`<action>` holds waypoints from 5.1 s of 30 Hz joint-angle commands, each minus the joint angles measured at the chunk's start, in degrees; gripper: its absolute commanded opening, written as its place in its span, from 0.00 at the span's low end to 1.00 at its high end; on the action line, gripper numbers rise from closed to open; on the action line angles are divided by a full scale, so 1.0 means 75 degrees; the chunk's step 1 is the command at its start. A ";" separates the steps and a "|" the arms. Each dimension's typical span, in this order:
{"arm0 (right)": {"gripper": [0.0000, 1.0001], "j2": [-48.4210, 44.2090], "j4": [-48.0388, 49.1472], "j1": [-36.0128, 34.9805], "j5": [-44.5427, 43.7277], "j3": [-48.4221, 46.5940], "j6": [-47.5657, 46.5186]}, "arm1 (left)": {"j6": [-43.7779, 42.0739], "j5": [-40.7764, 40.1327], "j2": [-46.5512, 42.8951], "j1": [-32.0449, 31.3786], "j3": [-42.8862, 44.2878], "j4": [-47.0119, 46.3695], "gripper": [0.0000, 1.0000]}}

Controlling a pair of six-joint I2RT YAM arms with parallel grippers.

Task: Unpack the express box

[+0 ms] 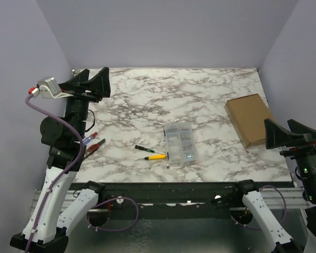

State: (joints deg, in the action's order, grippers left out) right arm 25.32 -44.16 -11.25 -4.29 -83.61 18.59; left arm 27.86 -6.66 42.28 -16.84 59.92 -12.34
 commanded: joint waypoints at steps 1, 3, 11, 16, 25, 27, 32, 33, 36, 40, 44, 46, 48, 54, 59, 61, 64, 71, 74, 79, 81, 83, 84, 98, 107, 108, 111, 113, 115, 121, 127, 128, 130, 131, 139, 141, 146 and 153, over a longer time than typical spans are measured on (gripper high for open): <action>1.00 0.0515 -0.0597 0.0081 -0.0319 0.0416 0.0292 | 0.0060 0.0342 0.0556 0.0019 0.0081 0.0258 0.99; 1.00 0.0781 -0.0452 0.0082 -0.0200 0.0879 0.0350 | 0.0048 0.0586 0.0854 -0.0015 0.0002 0.0263 0.99; 1.00 0.2597 0.0567 0.0081 -0.0469 0.2528 0.0786 | -0.0090 0.2648 0.2792 -0.0128 0.0283 0.0490 0.99; 1.00 0.3533 0.1173 0.0081 -0.1605 0.3389 0.1594 | 0.0237 0.3587 0.3595 -0.0174 0.0200 0.0478 0.99; 1.00 0.3818 0.1661 0.2462 -0.1530 0.4439 0.3107 | 0.0294 0.4062 0.3905 -0.0480 0.0097 0.0591 0.99; 1.00 0.3750 0.1659 0.2943 -0.1694 0.4515 0.3243 | 0.0085 0.4002 0.3943 -0.0740 0.0219 0.0819 0.99; 1.00 0.3933 0.2283 0.4406 -0.0845 0.4963 0.3056 | -0.0489 0.3859 0.4050 -0.1473 0.0483 0.1375 0.99; 1.00 0.4074 0.2376 0.4650 -0.0655 0.5029 0.2986 | -0.0559 0.3853 0.4064 -0.1591 0.0502 0.1427 0.99; 1.00 0.4525 0.2733 0.5466 0.0196 0.5274 0.2703 | -0.0589 0.3817 0.4087 -0.1880 0.0507 0.1475 0.99; 1.00 0.5205 0.3387 0.6613 0.1487 0.5624 0.2129 | -0.0453 0.3788 0.4195 -0.2202 0.0484 0.1469 0.99; 0.99 0.5581 0.3715 0.6705 0.2112 0.5764 0.1779 | -0.0325 0.3914 0.4320 -0.2479 0.0483 0.1441 0.99; 0.99 0.5643 0.3927 0.6706 0.2351 0.5907 0.1769 | -0.0305 0.3948 0.4394 -0.2572 0.0483 0.1434 0.99; 0.99 0.5684 0.4032 0.6703 0.2388 0.6016 0.1758 | -0.0293 0.3995 0.4433 -0.2622 0.0494 0.1434 0.99; 0.94 0.5967 0.4373 0.6697 0.2833 0.6208 0.1600 | -0.0304 0.4050 0.4518 -0.2658 0.0495 0.1434 0.99; 0.91 0.6202 0.4535 0.6646 0.3035 0.6277 0.1522 | -0.0304 0.4057 0.4552 -0.2662 0.0495 0.1434 0.99; 0.90 0.6292 0.4562 0.6502 0.3038 0.6257 0.1487 | -0.0315 0.4074 0.4586 -0.2665 0.0495 0.1434 0.99; 0.89 0.6488 0.4601 0.6194 0.3017 0.6223 0.1442 | -0.0304 0.4080 0.4642 -0.2665 0.0495 0.1434 0.99; 0.86 0.6760 0.4792 0.4855 0.2549 0.6425 0.1443 | -0.0270 0.4079 0.4723 -0.2665 0.0477 0.1434 0.99; 0.85 0.6748 0.4860 0.3976 0.2332 0.6565 0.1615 | -0.0198 0.4087 0.4849 -0.2664 0.0455 0.1428 0.99; 0.84 0.6850 0.4711 0.2115 0.1855 0.6566 0.1984 | -0.0004 0.4160 0.5253 -0.2665 0.0375 0.1297 0.99; 0.84 0.6994 0.4484 0.1330 0.1708 0.6382 0.2107 | 0.0017 0.4098 0.5466 -0.2665 0.0304 0.1194 0.99; 0.83 0.7151 0.4065 0.0607 0.1649 0.6077 0.2080 | 0.0015 0.3980 0.5692 -0.2665 0.0237 0.1124 0.98; 0.83 0.7177 0.3834 0.0373 0.1630 0.5899 0.2048 | 0.0013 0.3909 0.5800 -0.2662 0.0202 0.1082 0.98; 0.97 0.7021 0.2477 0.1348 0.1652 0.4052 0.1240 | 0.1765 0.3497 0.7094 -0.2664 0.0371 0.0791 0.92; 0.91 0.8757 0.2856 0.2819 0.2755 0.2897 0.1463 | 0.3902 0.3802 0.9039 -0.2782 0.1506 -0.0253 0.81; 0.91 0.8860 0.2859 0.2823 0.2615 0.2840 0.1424 | 0.3898 0.3834 0.9301 -0.2792 0.1780 -0.0274 0.81; 0.88 0.9116 0.3006 0.2823 0.2635 0.2855 0.1315 | 0.3939 0.3823 1.0031 -0.2805 0.2519 -0.0268 0.80; 0.85 0.9177 0.3138 0.2819 0.2842 0.2950 0.1246 | 0.3940 0.3841 1.0478 -0.2802 0.2986 -0.0244 0.80; 0.84 0.9117 0.3289 0.2822 0.2921 0.3105 0.1223 | 0.3832 0.3867 1.0895 -0.2805 0.3496 -0.0107 0.79; 0.74 0.8660 0.3865 0.2815 0.3712 0.3875 0.1591 | 0.3378 0.3997 1.1786 -0.2788 0.4943 0.0443 0.79; 0.73 0.8125 0.4403 0.2719 0.4683 0.4881 0.1918 | 0.2913 0.4205 1.2238 -0.2538 0.6148 0.0992 0.80; 0.73 0.7992 0.4288 0.2718 0.4618 0.4831 0.1815 | 0.2834 0.4224 1.2203 -0.2457 0.6185 0.1043 0.81; 0.74 0.7751 0.3847 0.2718 0.4116 0.4576 0.1526 | 0.2687 0.4227 1.2022 -0.2277 0.6084 0.1178 0.83; 0.76 0.7667 0.3613 0.2717 0.3781 0.4362 0.1460 | 0.2614 0.4233 1.1873 -0.2181 0.5979 0.1247 0.83; 0.84 0.8669 0.2380 0.2794 0.1371 0.1959 0.1083 | 0.2227 0.4628 1.0290 -0.1903 0.4429 0.1481 0.93; 0.84 0.9258 0.2132 0.2838 0.1221 0.1283 0.0885 | 0.2300 0.4731 0.9955 -0.1903 0.3993 0.1481 0.93; 0.83 1.0398 0.1633 0.2844 0.1293 0.0196 0.0415 | 0.2235 0.4849 0.9191 -0.1900 0.3105 0.1481 0.96; 0.82 1.1072 0.2257 0.2834 0.2644 0.0300 -0.0185 | 0.2168 0.4944 0.8602 -0.1834 0.2528 0.1481 0.96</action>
State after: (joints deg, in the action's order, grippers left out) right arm 106.26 -27.70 9.87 9.50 -81.14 20.62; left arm 45.28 28.47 109.49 -31.11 80.73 -1.13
